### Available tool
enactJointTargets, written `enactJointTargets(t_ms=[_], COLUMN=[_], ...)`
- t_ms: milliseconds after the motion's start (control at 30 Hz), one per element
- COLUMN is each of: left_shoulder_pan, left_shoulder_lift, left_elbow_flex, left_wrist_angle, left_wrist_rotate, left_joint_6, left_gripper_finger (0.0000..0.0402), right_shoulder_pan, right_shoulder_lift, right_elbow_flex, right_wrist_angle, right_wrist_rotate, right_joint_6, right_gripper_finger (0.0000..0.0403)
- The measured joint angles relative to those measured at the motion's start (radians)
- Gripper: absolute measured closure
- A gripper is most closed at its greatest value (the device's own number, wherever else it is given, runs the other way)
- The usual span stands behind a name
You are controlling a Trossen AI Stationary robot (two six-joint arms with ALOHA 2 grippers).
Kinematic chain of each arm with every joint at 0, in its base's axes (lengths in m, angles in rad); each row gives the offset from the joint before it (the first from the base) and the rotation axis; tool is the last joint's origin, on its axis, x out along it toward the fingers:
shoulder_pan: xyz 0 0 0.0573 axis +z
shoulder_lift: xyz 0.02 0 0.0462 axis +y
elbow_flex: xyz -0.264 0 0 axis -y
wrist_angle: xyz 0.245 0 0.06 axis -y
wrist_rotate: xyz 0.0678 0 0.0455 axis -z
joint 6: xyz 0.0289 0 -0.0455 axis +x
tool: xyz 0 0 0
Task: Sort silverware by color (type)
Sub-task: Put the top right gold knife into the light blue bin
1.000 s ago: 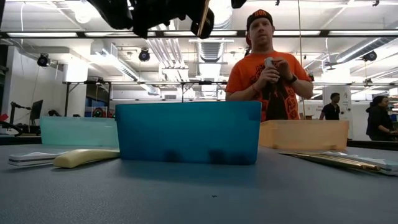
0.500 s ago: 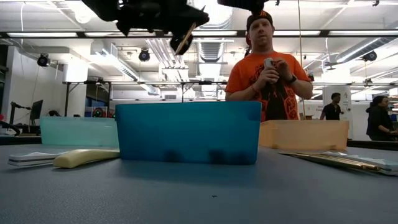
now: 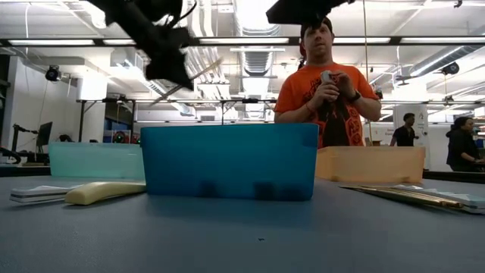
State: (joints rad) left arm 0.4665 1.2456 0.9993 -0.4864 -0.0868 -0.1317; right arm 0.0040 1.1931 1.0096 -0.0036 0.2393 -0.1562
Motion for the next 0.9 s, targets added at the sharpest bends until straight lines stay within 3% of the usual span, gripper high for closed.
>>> enactJointTargets(t_ms=[133, 233, 400, 700, 900], left_shoulder_pan=[0.063, 0.113, 0.165, 0.167, 0.184], left_shoulder_lift=[-0.027, -0.031, 0.016, 0.145, 0.201], left_elbow_flex=[0.0, 0.0, -0.005, -0.005, -0.006], left_wrist_angle=[-0.199, -0.318, -0.442, -0.472, -0.473], left_wrist_rotate=[-0.266, -0.373, -0.4, -0.397, -0.323], left_joint_6=[-0.106, -0.206, -0.337, -0.413, -0.387], left_gripper_finger=[0.0397, 0.0397, 0.0397, 0.0397, 0.0397], right_shoulder_pan=[-0.012, -0.022, -0.033, -0.04, -0.057], right_shoulder_lift=[0.0, 0.0, 0.0, 0.002, -0.006], right_elbow_flex=[-0.001, -0.01, -0.034, -0.095, -0.095], right_wrist_angle=[-0.037, -0.044, -0.044, -0.044, -0.026], right_wrist_rotate=[0.0, -0.001, 0.001, 0.0, -0.001], right_joint_6=[0.008, 0.015, 0.017, -0.002, -0.065], right_gripper_finger=[0.0266, 0.0269, 0.0269, 0.0262, 0.0273])
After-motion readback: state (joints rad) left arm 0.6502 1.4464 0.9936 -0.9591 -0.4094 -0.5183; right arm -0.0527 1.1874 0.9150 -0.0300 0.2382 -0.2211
